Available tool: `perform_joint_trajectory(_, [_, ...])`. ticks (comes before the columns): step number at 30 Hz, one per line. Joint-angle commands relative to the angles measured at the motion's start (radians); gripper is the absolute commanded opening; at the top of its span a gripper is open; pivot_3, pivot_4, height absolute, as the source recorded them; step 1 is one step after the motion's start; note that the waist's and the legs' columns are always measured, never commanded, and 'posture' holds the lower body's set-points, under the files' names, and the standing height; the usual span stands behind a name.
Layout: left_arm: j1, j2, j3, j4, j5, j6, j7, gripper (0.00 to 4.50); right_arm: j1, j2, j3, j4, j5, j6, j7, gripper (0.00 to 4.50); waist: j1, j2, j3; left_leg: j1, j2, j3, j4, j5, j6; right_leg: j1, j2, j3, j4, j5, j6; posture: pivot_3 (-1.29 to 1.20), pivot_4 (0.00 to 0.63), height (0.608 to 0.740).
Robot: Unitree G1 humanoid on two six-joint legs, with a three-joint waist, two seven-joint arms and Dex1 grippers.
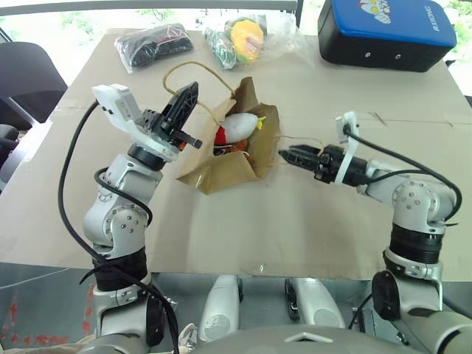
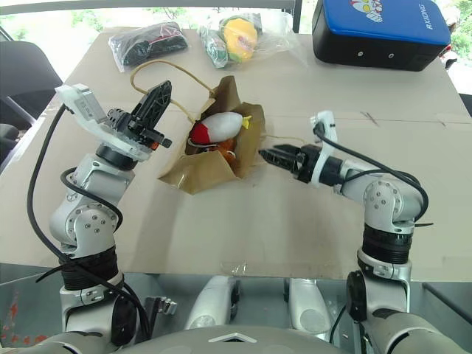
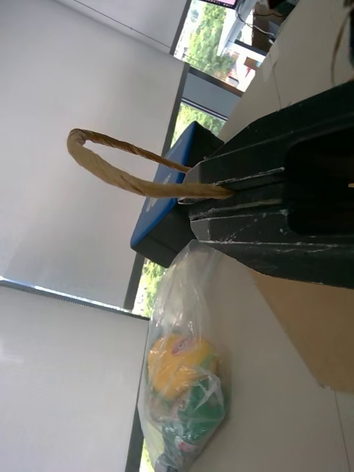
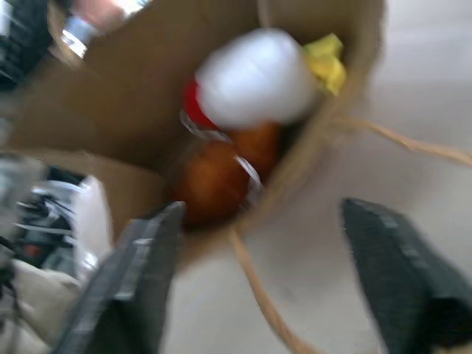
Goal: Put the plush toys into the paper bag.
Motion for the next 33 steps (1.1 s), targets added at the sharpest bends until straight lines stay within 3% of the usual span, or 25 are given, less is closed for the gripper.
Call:
perform_joint_trajectory(1, [-0.006,0.015,0.018,-0.042,-0.021,-0.003,0.003,0.0,-0.045,0.02,-0.061,-0.031,0.135,-0.031,0.008,1.12,0.0,0.0,0.0,0.0,0.0,0.0,0.0,0.0,0.0,0.0,0.0,0.0,0.0,0.0,0.0,0.0,0.15,0.74])
perform_joint_trajectory(4, [-0.05,0.047,0.04,0.005,-0.034,0.001,-0.017,0.0,-0.13,0.06,-0.096,-0.075,0.292,-0.036,-0.021,0.13,0.0,0.0,0.0,-0.001,0.0,0.0,0.0,0.0,0.0,0.0,0.0,0.0,0.0,0.0,0.0,0.0,0.15,0.74])
perform_joint_trajectory(7, [-0.124,0.108,0.048,0.125,0.001,-0.026,-0.095,0.0,-0.236,0.055,-0.081,-0.111,0.364,-0.05,-0.071,0.13,-0.002,0.002,0.001,0.0,0.0,-0.001,0.0,0.0,0.0,-0.001,0.001,0.0,0.002,0.0,0.0,0.0,0.15,0.74])
perform_joint_trajectory(10, [-0.158,0.129,0.028,0.19,0.02,-0.041,-0.144,0.0,-0.252,-0.004,-0.047,-0.13,0.37,-0.052,-0.087,0.13,0.0,0.0,-0.001,0.0,0.0,-0.001,-0.001,0.0,0.0,-0.001,0.001,-0.001,0.0,0.0,0.0,0.0,0.15,0.74])
perform_joint_trajectory(16, [-0.088,0.111,-0.08,0.206,0.109,-0.065,-0.22,0.0,-0.085,-0.16,0.018,-0.227,0.341,-0.063,-0.12,0.13,0.005,0.0,0.0,-0.002,-0.001,0.0,-0.001,0.0,0.0,-0.001,-0.001,-0.001,-0.003,0.0,0.0,0.0,0.15,0.74])
perform_joint_trajectory(20, [-0.027,0.107,-0.093,0.178,0.041,-0.006,-0.29,0.0,0.019,-0.251,0.048,-0.316,0.358,-0.072,-0.1,1.24,-0.001,0.0,0.0,-0.001,0.0,0.0,-0.001,0.0,0.0,-0.001,-0.001,0.0,-0.001,0.0,0.0,0.0,0.15,0.74])
perform_joint_trajectory(21, [-0.011,0.118,-0.084,0.173,0.032,-0.011,-0.317,0.34,0.033,-0.267,0.045,-0.337,0.374,-0.066,-0.109,1.9,-0.003,0.0,0.0,-0.001,0.0,0.0,-0.002,0.0,0.0,-0.001,0.0,0.0,0.0,0.0,0.0,0.0,0.15,0.74])
perform_joint_trajectory(24, [0.011,0.168,-0.038,0.172,0.001,0.005,-0.367,1.36,0.067,-0.363,-0.01,-0.402,0.535,-0.038,-0.103,3.08,-0.002,0.0,0.0,0.0,0.0,0.0,-0.002,0.0,0.0,-0.001,0.0,0.0,0.0,0.0,0.0,0.0,0.15,0.74])
perform_joint_trajectory(26, [0.02,0.201,-0.008,0.164,-0.045,0.043,-0.392,2.11,0.088,-0.435,-0.035,-0.425,0.628,-0.036,-0.096,3.14,0.0,0.0,0.0,-0.001,0.001,0.0,-0.002,0.0,0.0,-0.001,0.0,0.0,-0.001,0.0,0.0,0.0,0.15,0.74])
perform_joint_trajectory(29, [0.065,0.277,0.031,0.151,-0.112,0.114,-0.474,3.33,0.16,-0.569,0.003,-0.489,0.571,-0.037,-0.064,3.14,0.001,0.0,0.0,-0.001,0.0,0.0,-0.002,0.0,0.0,-0.001,0.0,0.0,-0.002,0.0,0.0,0.0,0.15,0.74])
perform_joint_trajectory(31, [0.084,0.315,0.045,0.167,-0.118,0.132,-0.505,4.33,0.193,-0.588,0.013,-0.491,0.577,-0.07,-0.077,3.14,0.001,0.0,0.0,-0.001,0.0,0.001,-0.002,0.0,0.0,-0.001,0.0,0.0,-0.002,-0.001,0.0,0.0,0.15,0.74])
perform_joint_trajectory(33, [0.091,0.34,0.055,0.192,-0.109,0.14,-0.521,4.42,0.212,-0.583,0.015,-0.484,0.565,-0.105,-0.094,3.14,0.001,0.0,0.0,0.0,0.0,0.0,-0.002,0.0,0.0,-0.001,0.0,0.0,-0.001,-0.001,0.0,0.0,0.15,0.74])
